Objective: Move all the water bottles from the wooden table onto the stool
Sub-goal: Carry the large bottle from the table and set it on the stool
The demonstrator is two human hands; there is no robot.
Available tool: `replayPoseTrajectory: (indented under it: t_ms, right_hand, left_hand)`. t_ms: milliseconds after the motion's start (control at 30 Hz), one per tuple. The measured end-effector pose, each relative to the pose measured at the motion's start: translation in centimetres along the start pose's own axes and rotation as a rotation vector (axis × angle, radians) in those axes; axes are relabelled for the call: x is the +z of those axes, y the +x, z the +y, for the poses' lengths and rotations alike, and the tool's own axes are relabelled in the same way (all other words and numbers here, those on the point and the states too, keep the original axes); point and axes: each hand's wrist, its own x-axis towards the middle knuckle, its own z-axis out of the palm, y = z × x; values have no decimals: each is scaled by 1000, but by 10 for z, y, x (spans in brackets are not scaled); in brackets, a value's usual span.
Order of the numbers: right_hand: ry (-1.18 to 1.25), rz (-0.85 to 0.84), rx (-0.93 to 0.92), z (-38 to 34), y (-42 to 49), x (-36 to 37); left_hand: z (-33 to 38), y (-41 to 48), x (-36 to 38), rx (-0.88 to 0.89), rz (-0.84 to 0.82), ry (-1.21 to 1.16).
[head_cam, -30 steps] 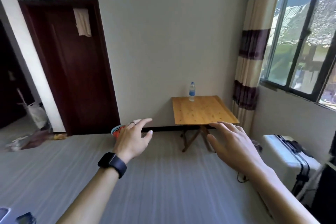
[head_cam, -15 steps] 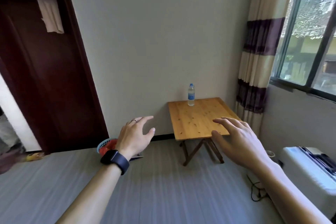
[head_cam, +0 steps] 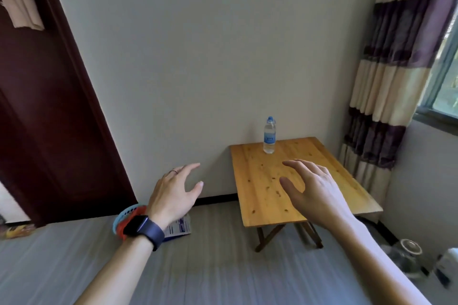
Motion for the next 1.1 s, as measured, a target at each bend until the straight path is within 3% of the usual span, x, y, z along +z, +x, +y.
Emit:
replayPoseTrajectory:
  t_ms: [300, 600, 800, 1100]
  right_hand:
    - [31, -87, 74, 40, 138, 133]
    - [22, -206, 323, 70, 237, 259]
    - [79, -145, 493, 88, 302, 311]
    - [126, -37, 603, 155, 431, 372]
  left_hand:
    - [-94, 140, 80, -74, -128, 16]
    - [-172, 321, 169, -33, -324, -86]
    - [-178, 441, 217, 72, -446, -133]
    - [-155, 616, 323, 256, -581, -140]
